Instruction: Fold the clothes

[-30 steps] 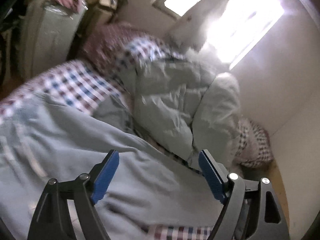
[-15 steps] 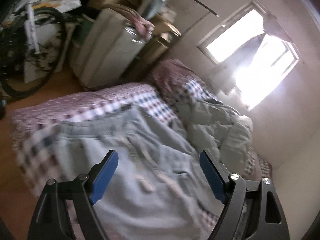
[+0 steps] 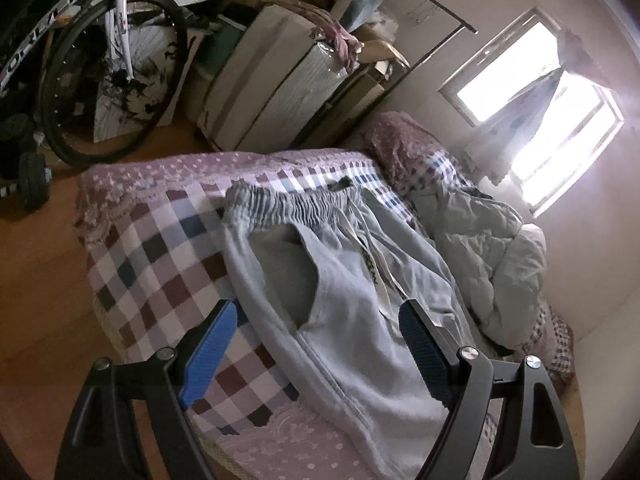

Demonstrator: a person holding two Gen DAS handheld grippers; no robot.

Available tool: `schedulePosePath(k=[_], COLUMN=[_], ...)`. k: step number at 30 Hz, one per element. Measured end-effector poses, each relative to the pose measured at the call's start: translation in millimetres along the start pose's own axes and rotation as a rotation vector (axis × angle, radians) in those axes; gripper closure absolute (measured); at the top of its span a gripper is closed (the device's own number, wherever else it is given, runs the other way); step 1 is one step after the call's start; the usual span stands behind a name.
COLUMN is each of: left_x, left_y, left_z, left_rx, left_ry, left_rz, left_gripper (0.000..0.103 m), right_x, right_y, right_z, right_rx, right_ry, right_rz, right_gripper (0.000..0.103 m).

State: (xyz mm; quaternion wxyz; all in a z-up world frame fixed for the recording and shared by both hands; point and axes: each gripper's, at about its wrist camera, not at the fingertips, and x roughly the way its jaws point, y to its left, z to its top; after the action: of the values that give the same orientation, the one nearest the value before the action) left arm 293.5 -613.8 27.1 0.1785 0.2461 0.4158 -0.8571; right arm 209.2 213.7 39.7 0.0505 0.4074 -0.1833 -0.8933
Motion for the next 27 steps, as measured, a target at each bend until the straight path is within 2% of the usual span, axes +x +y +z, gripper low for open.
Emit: schedulePosePath(k=[6,10,15,23,27], left_x=[16,30,49,67,73], left_y=[-1,-1,5,14,14], left_z=[-19,-26,-30,-42,-44], left_rx=[0.035,0.037,-0.004,-0.049,-0.048], left_ry=[0.022,0.044,0.074,0.094,0.101], left_rz=[-0.004,-0.016,-0.019,-0.035,-0.042], left_gripper=[0.016,0.016,0.016,0.016,0.016], right_x=[20,37,58,82,91], right_y=[-16,-19,-18,-39,-31], right_z=[-49,-73,-79,-92,-100], right_rx=[0.186,0.226,0.22,0.487,0.46], right_ry=[0.094,0.154,0.128,0.132,0.138], right_rz=[0.016,0.053,0.105,0.25,0.256], right_gripper=[0.017,0.016,0.017,0.019,0.023])
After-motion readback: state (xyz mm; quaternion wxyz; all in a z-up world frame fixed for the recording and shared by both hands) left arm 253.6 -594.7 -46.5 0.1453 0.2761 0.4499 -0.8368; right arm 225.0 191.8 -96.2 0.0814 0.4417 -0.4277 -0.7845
